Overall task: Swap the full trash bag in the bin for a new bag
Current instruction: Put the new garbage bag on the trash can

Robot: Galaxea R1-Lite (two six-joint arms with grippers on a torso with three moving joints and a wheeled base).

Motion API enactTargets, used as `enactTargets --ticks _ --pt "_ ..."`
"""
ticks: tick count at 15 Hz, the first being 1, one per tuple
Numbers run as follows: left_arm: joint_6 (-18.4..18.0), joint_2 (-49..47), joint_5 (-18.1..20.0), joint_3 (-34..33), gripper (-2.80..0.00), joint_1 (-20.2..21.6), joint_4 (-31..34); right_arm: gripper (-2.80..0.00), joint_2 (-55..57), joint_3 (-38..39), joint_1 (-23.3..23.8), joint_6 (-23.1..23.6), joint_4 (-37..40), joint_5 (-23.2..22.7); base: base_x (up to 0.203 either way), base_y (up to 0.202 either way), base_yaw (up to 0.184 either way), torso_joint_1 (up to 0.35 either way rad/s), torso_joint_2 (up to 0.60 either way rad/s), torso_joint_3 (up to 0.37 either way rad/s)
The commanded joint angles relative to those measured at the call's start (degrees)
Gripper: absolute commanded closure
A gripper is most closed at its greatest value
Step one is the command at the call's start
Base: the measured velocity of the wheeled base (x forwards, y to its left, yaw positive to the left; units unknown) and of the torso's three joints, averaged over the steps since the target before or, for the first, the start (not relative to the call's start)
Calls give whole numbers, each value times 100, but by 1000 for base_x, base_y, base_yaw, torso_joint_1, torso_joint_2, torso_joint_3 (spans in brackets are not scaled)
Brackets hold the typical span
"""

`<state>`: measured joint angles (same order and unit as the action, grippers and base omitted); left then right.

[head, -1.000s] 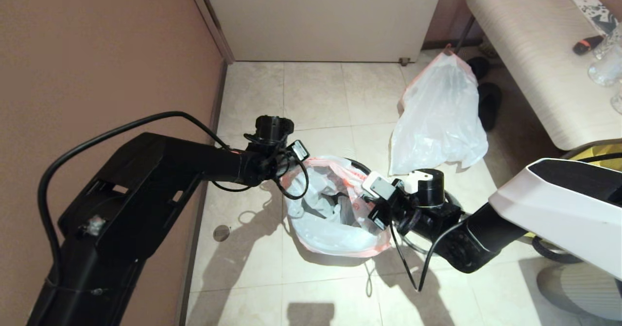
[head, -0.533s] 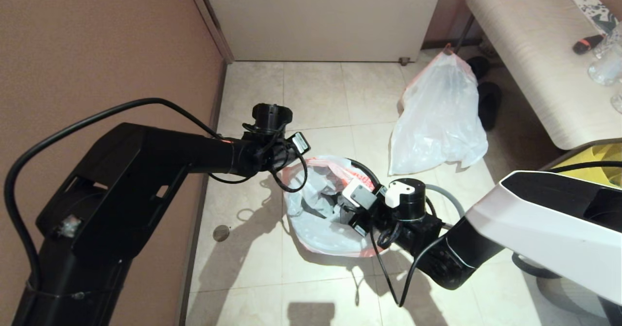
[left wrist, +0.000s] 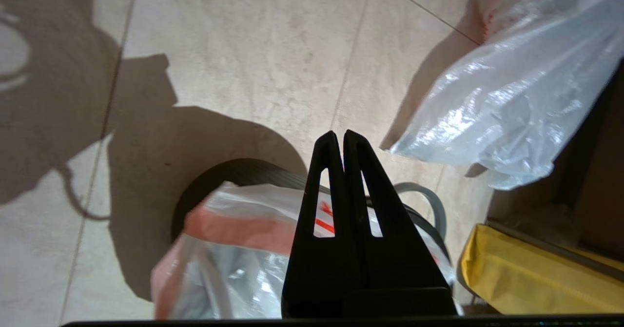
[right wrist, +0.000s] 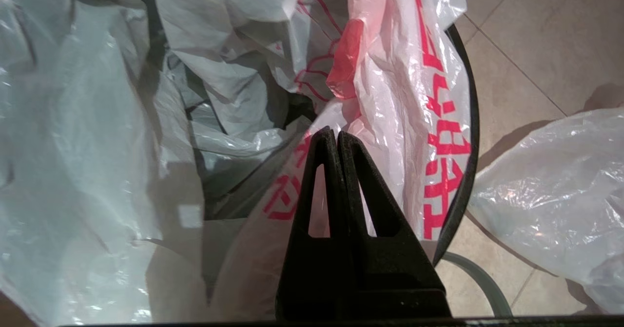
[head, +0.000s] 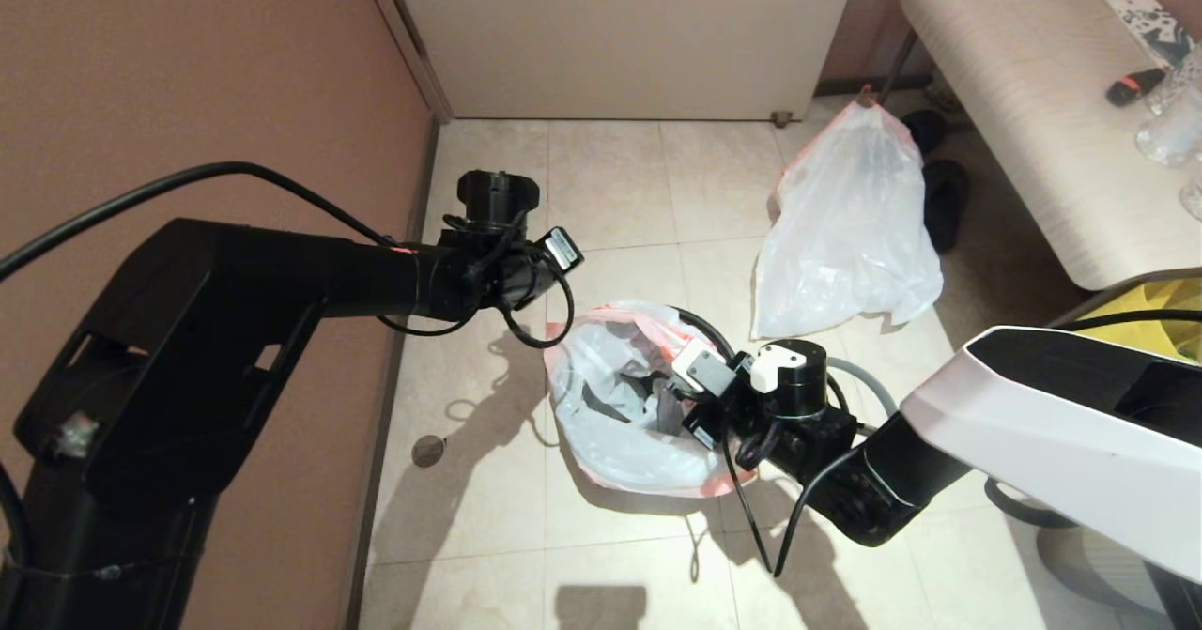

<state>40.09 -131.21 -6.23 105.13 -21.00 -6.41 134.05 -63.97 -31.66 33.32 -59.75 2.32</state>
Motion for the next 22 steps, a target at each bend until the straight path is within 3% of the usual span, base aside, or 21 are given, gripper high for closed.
enactTargets --ticks 1,7,15,22 --pt "25 95 -10 16 0 26 0 0 105 -54 64 51 -19 23 0 0 0 0 0 0" --pt "42 186 -36 -1 0 17 -11 0 366 -245 91 379 -31 426 0 0 0 0 0 0" --pt "33 245 -115 -37 0 -44 -35 0 701 -1437 346 456 -257 1448 0 0 0 0 0 0" --pt "33 253 -115 -45 0 -45 -27 0 561 -1636 678 456 -213 1483 0 0 0 0 0 0"
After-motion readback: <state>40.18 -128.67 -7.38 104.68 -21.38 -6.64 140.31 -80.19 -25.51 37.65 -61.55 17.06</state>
